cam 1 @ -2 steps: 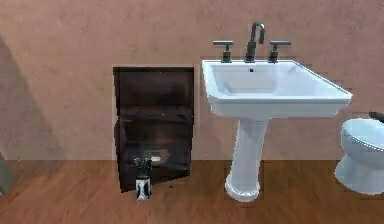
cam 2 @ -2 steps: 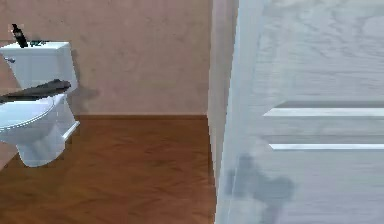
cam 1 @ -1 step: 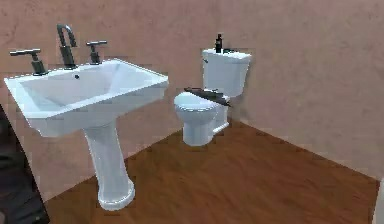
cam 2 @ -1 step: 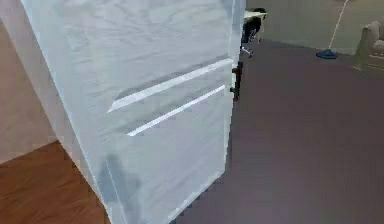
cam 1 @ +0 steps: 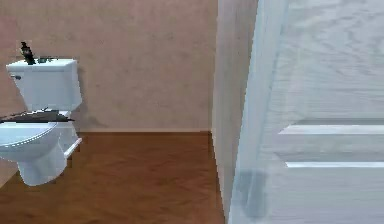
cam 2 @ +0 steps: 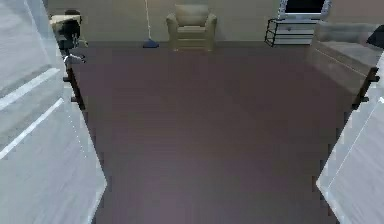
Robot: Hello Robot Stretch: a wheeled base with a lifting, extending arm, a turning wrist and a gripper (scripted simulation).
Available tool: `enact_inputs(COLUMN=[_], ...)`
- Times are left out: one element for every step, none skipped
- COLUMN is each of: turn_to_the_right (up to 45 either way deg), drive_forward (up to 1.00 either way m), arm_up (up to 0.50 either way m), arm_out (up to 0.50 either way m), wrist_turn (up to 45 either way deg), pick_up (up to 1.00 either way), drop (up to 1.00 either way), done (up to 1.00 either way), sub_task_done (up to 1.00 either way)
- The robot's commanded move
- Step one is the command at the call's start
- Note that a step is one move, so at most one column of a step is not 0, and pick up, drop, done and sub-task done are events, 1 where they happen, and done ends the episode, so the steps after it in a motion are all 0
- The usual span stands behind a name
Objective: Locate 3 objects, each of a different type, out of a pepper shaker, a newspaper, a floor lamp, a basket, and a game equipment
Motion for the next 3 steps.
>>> enact_inputs(turn_to_the_right=[45.0, 39.0, 0.0], drive_forward=[0.00, 0.00, 1.00], arm_up=[0.00, 0.00, 0.00], arm_out=[0.00, 0.00, 0.00], wrist_turn=[0.0, 0.0, 0.0], pick_up=[0.00, 0.00, 0.00], drop=[0.00, 0.00, 0.00], done=[0.00, 0.00, 0.00], sub_task_done=[0.00, 0.00, 0.00])
